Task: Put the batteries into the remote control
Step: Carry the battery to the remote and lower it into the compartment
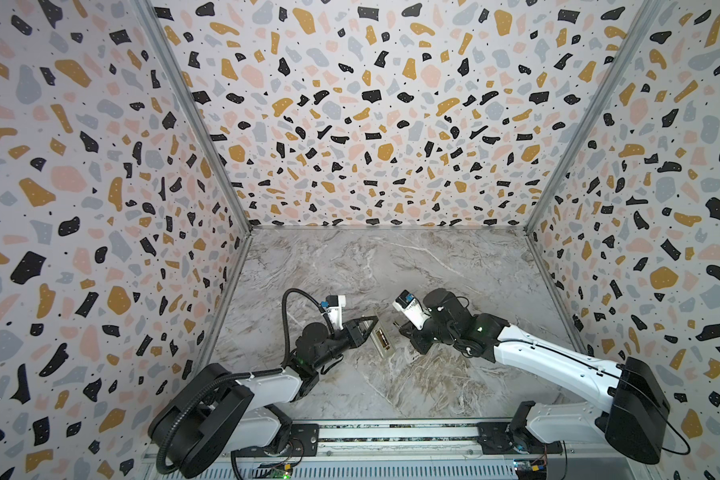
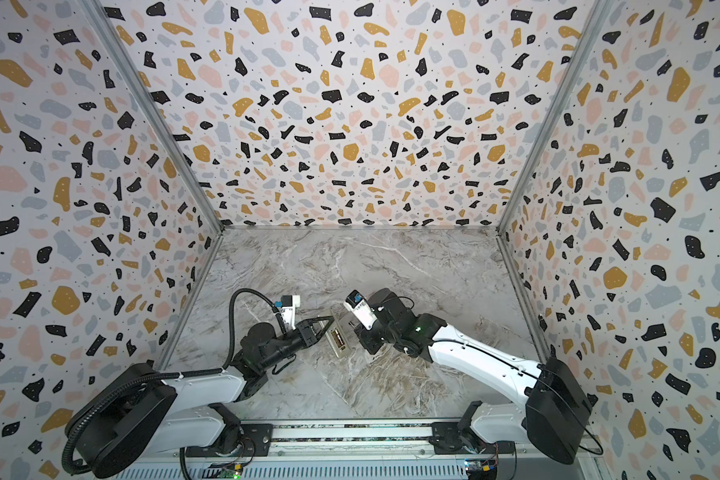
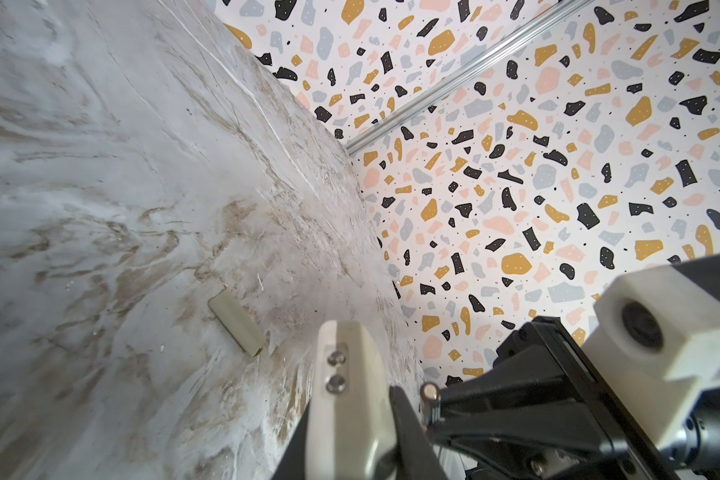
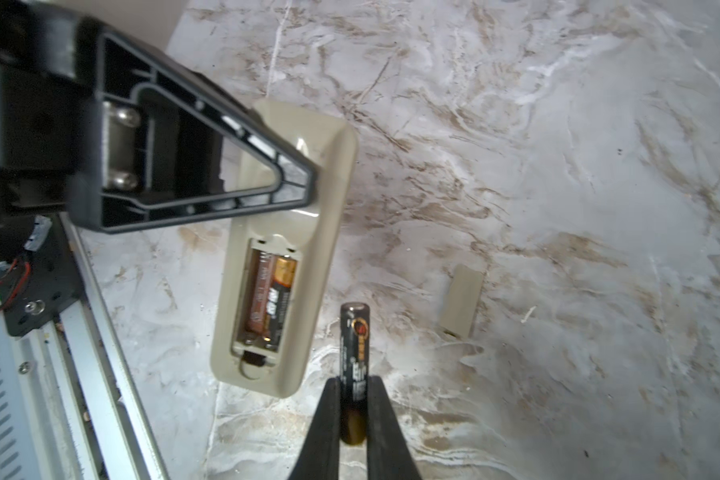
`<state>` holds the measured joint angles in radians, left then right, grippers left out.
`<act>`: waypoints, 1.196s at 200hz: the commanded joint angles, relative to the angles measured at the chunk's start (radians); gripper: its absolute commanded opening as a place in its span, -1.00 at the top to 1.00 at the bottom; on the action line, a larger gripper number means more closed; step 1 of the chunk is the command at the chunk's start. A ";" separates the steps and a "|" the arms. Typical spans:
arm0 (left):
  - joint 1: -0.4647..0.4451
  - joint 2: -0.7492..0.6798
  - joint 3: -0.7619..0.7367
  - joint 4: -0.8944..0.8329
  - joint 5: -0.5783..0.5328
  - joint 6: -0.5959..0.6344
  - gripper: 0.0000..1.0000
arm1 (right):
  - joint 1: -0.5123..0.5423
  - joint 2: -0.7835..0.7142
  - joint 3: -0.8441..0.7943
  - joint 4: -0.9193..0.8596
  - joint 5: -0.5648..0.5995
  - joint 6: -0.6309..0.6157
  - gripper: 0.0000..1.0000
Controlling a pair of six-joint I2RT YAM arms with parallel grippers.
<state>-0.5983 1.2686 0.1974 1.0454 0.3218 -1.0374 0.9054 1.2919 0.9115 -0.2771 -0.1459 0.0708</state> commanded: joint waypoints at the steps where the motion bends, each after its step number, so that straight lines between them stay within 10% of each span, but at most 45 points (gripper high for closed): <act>1: 0.001 0.003 -0.019 0.091 -0.030 -0.004 1.00 | 0.034 0.023 0.049 -0.030 -0.016 0.016 0.99; 239: -0.021 0.100 -0.067 0.249 -0.083 -0.062 1.00 | 0.082 0.183 0.125 -0.058 -0.022 0.046 0.99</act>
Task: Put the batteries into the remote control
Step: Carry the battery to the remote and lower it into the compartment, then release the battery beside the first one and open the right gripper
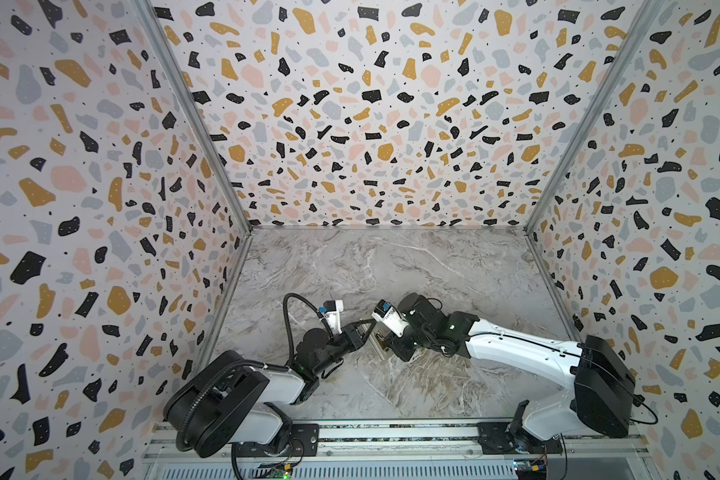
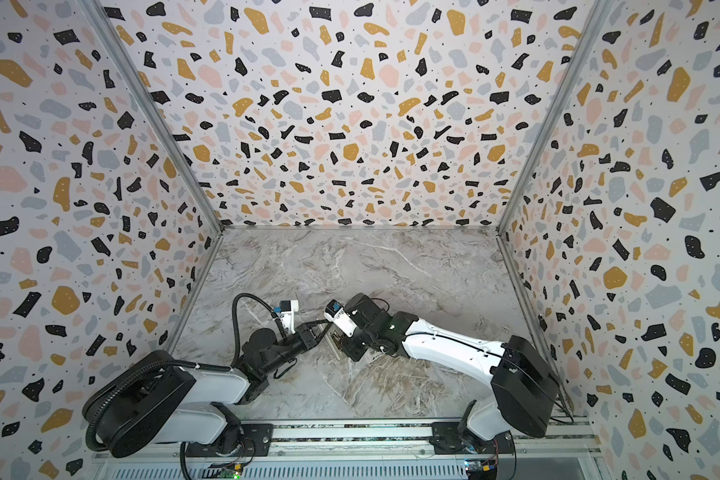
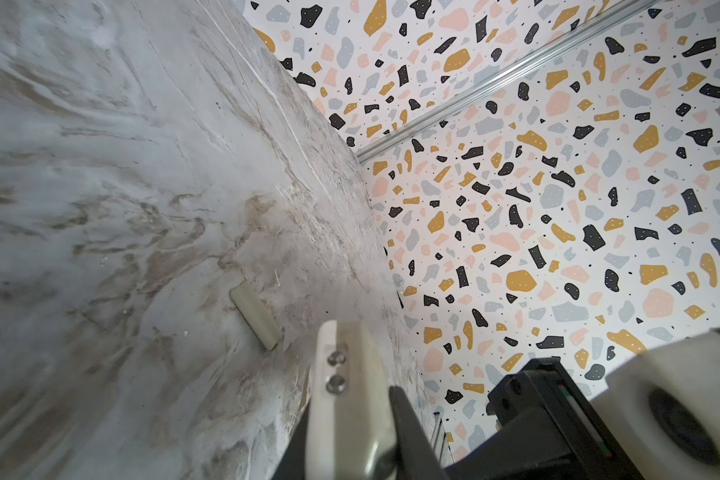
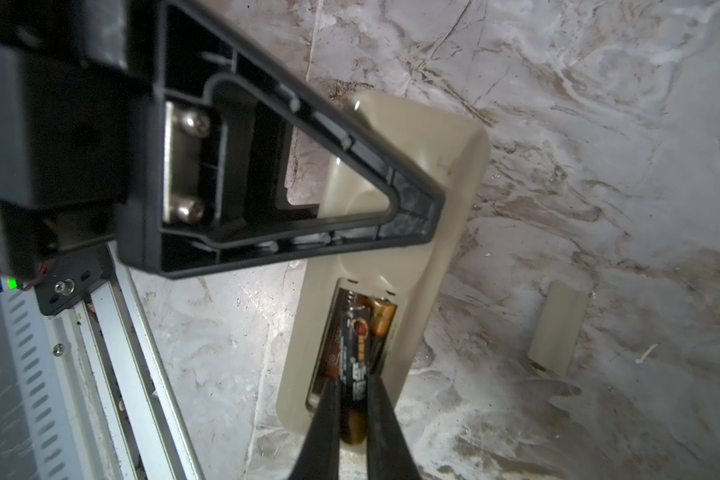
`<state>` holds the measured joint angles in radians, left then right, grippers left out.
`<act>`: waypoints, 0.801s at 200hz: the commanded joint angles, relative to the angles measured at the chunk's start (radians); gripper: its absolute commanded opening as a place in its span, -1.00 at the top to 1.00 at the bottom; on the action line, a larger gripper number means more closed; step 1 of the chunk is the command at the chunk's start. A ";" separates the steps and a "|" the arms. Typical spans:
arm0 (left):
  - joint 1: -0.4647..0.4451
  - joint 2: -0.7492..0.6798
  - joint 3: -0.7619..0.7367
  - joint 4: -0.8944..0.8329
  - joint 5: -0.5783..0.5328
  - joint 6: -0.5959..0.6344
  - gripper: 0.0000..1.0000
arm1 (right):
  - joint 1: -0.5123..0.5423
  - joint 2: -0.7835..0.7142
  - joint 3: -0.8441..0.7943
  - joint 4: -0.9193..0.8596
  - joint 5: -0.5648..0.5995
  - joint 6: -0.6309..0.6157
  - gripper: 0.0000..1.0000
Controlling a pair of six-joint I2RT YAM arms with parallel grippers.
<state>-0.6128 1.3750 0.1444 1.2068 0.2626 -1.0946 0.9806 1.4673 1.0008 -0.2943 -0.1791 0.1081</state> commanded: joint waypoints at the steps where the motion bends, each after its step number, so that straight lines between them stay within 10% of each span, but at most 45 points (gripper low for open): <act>1: -0.006 -0.007 -0.015 0.088 -0.024 -0.005 1.00 | 0.007 0.008 0.036 -0.041 0.011 0.008 1.00; 160: -0.010 0.016 -0.025 0.155 0.004 -0.046 1.00 | 0.016 0.049 0.070 -0.039 0.014 0.014 0.87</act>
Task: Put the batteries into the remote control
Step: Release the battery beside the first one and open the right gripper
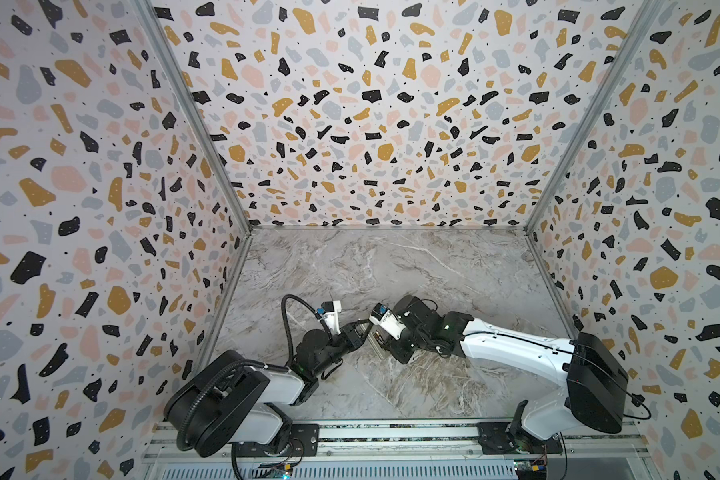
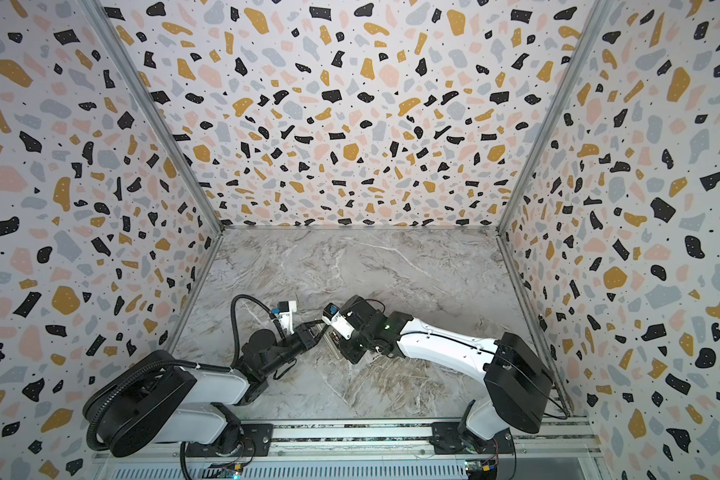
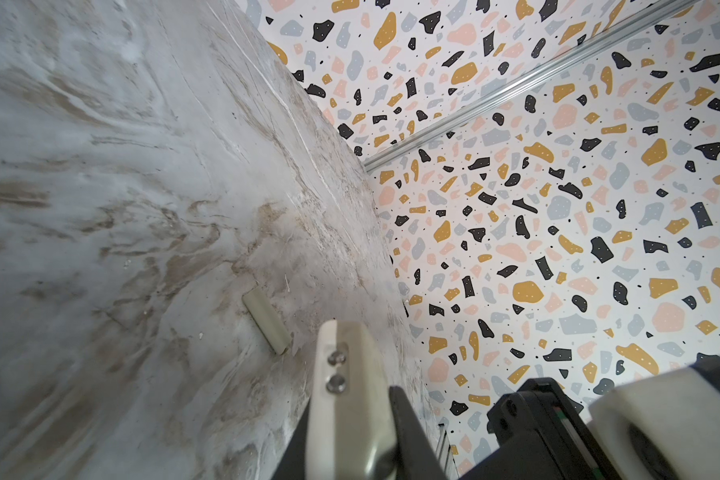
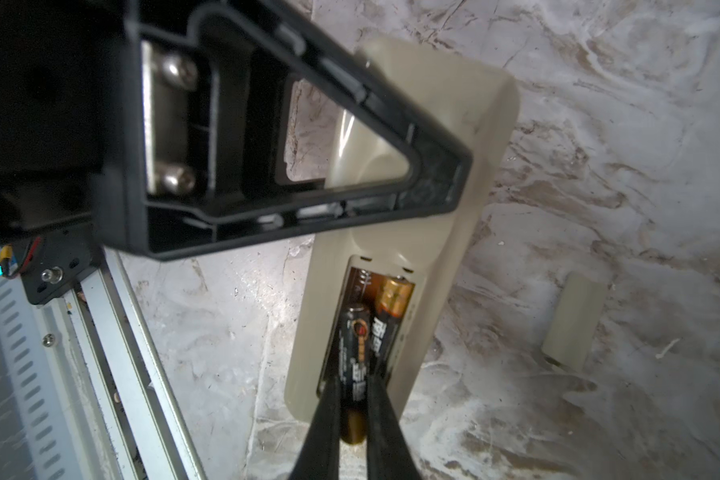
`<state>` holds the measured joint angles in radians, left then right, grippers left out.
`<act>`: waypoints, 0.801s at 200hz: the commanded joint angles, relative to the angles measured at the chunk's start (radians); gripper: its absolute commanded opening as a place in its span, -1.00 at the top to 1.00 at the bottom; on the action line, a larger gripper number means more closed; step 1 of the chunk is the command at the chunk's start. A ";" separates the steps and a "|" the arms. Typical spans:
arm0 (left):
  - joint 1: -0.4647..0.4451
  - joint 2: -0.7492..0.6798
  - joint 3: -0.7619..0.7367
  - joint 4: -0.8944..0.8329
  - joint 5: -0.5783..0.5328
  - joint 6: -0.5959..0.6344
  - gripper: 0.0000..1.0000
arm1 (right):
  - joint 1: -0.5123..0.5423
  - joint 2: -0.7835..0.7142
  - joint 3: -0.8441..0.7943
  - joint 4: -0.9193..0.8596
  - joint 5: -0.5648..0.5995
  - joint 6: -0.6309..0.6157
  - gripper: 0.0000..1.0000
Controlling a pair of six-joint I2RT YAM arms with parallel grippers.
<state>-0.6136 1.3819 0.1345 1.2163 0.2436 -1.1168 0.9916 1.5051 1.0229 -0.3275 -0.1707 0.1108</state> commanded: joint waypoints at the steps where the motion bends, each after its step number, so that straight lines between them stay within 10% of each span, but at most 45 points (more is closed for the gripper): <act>1: -0.009 0.010 -0.016 0.147 0.023 -0.025 1.00 | 0.005 0.012 0.049 -0.007 0.006 0.012 0.86; 160: -0.011 0.059 -0.036 0.236 0.020 -0.063 1.00 | 0.014 0.049 0.091 -0.024 -0.016 0.021 0.49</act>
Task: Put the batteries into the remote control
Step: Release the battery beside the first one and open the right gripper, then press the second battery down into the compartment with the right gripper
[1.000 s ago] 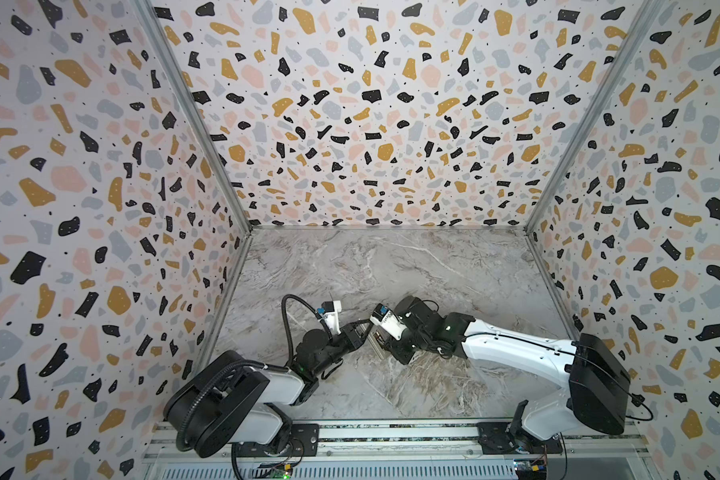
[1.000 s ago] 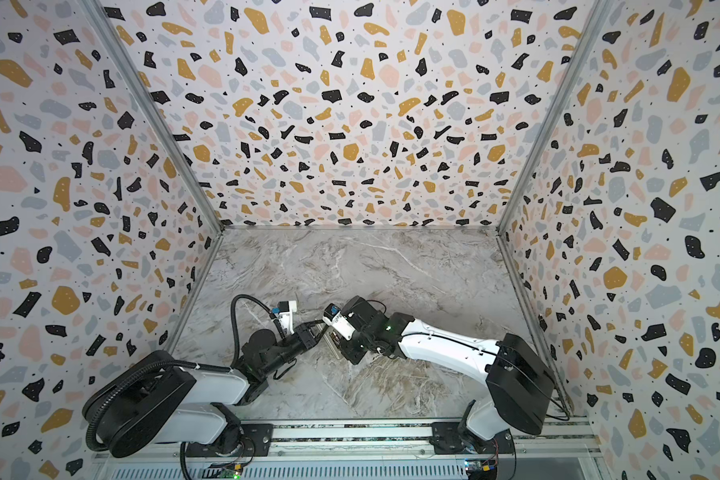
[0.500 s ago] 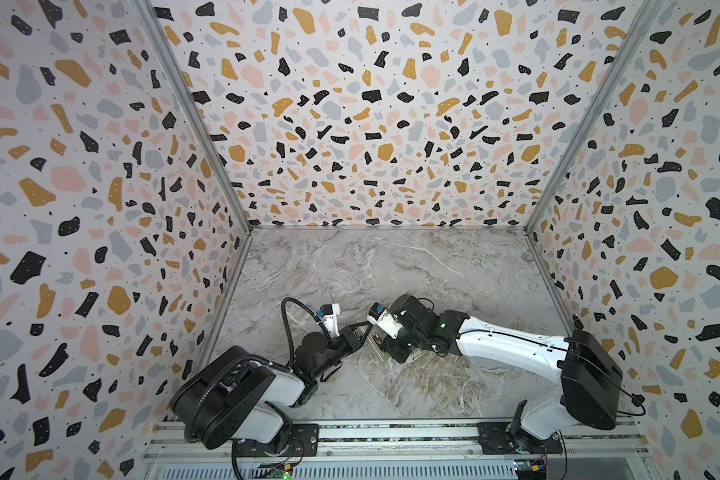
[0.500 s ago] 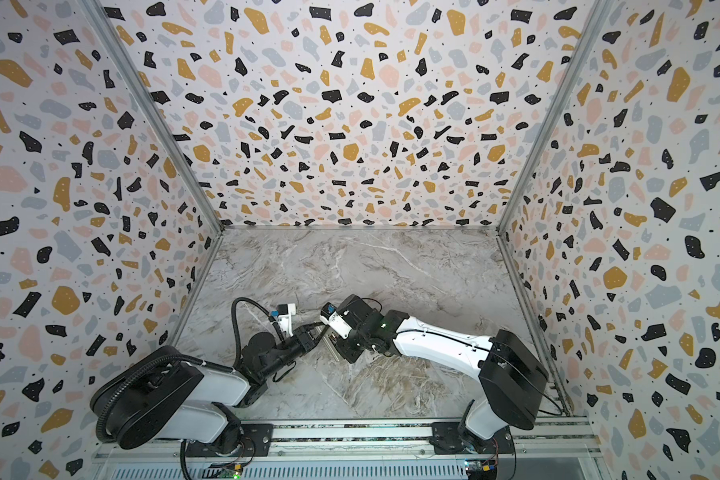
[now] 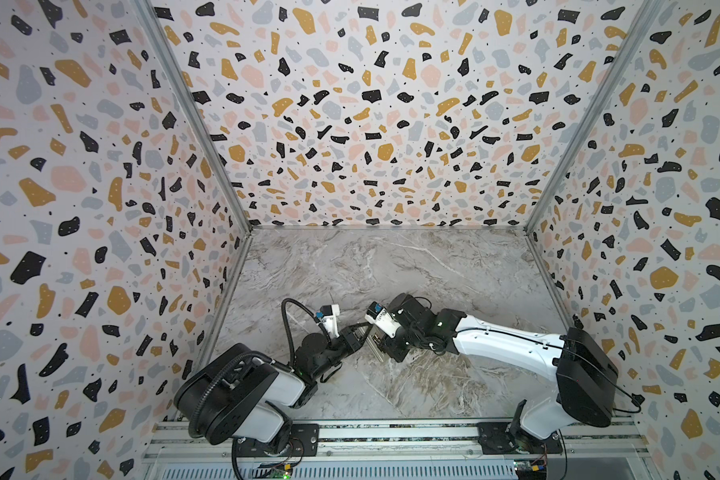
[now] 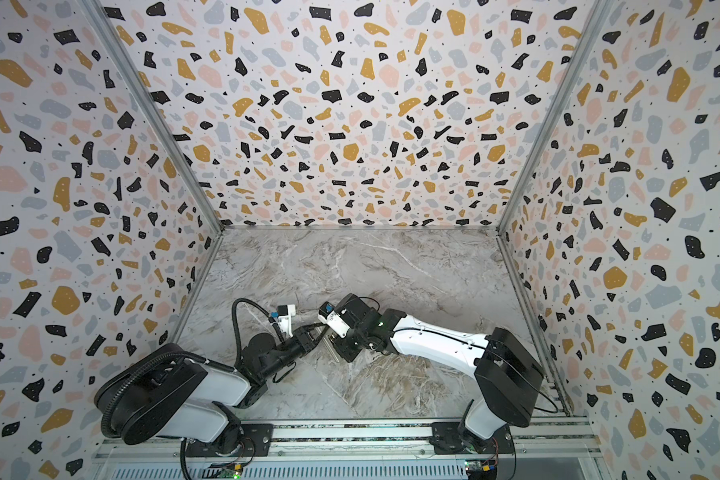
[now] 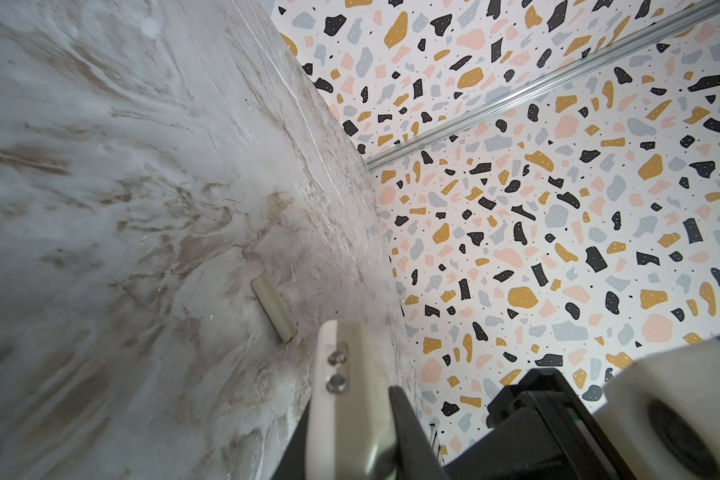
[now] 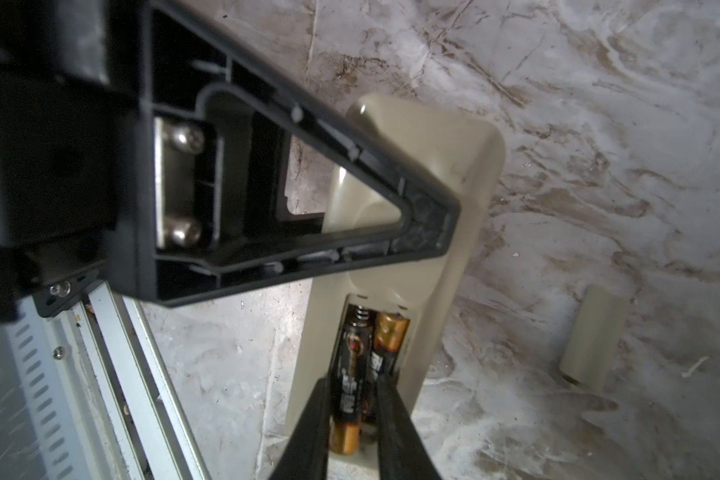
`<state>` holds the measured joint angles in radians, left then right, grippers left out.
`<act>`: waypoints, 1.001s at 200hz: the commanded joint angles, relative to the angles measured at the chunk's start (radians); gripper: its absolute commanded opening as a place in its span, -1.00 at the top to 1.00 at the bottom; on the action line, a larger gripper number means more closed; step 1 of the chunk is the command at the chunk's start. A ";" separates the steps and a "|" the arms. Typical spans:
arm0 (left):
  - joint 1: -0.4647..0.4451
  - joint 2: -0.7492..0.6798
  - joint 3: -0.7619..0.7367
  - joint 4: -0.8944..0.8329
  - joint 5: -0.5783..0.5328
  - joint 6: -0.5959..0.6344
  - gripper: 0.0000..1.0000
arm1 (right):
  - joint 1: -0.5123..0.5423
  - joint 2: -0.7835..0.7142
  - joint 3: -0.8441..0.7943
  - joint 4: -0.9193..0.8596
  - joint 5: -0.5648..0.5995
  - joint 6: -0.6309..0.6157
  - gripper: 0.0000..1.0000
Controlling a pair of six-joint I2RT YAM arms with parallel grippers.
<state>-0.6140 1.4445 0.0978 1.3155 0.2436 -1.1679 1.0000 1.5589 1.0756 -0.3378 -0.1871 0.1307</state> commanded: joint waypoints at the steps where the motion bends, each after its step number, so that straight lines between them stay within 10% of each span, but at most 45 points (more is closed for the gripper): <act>1: -0.011 -0.004 0.000 0.137 0.019 -0.011 1.00 | 0.006 -0.006 0.038 -0.014 0.001 0.001 0.49; 124: -0.010 0.038 0.006 0.139 0.131 0.003 1.00 | 0.054 -0.190 -0.013 -0.021 0.126 -0.074 -0.12; 200: -0.011 -0.152 0.060 -0.231 0.291 0.151 1.00 | 0.159 -0.464 -0.288 0.099 0.022 -0.321 -0.16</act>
<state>-0.6186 1.3502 0.1173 1.1816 0.4477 -1.0966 1.1198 1.1484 0.8448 -0.2947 -0.1131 -0.0727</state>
